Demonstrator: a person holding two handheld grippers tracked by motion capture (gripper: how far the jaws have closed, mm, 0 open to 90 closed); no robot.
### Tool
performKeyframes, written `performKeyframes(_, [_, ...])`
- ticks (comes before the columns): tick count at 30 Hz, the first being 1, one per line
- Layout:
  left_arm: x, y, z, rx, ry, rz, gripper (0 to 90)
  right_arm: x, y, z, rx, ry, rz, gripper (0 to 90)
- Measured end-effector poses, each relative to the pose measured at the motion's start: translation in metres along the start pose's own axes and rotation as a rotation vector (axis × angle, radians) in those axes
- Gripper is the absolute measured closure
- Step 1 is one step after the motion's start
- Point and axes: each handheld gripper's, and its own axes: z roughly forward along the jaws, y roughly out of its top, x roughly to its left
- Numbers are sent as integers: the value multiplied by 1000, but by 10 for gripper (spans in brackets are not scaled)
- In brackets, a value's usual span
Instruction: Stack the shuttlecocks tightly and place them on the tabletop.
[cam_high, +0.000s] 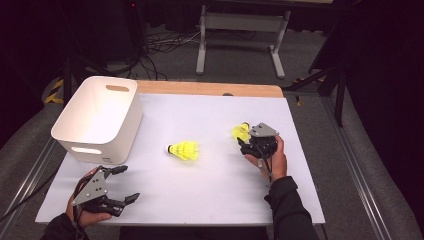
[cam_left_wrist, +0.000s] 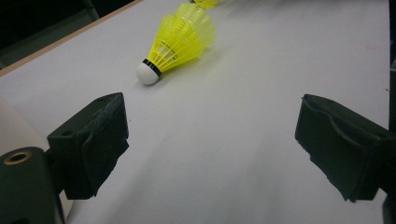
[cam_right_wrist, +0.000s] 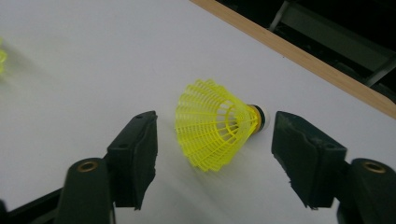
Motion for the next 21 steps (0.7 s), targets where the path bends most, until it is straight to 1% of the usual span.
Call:
performKeyframes(2, [-1,0,0,-3,5,3,88,-2,0,5,7,-9,22,375])
performKeyframes(3, [-1,0,0,-7,7,-4,83,-3,1,7,8,-14,24,391])
performKeyframes(6, [-1,1,-1,-7,16,-5,62,-4,1,13,23,-27,39,433])
performKeyframes(7, [-1,1,-1,-7,17,-5,58,-4,2,15,27,-33,36,458])
performKeyframes(10, [0,1,-2,-12,22,-6,48,-3,1,22,48,-55,18,548])
performKeyframes(11, [0,1,-2,-12,25,-6,49,-3,1,23,52,-51,20,586])
performKeyframes(13, [0,1,-1,-10,22,-10,49,-3,0,25,54,-55,24,633])
performKeyframes(16, [0,1,-1,-4,30,-5,52,-4,-1,26,58,-56,34,759])
performKeyframes(17, [-1,1,-1,-6,30,-2,53,-3,-1,27,70,-53,32,819])
performKeyframes(18, [-1,1,-1,-4,26,-2,54,-4,-3,28,82,-57,34,848])
performKeyframes(21, [-1,1,0,0,27,1,55,-8,-6,28,72,-62,68,889])
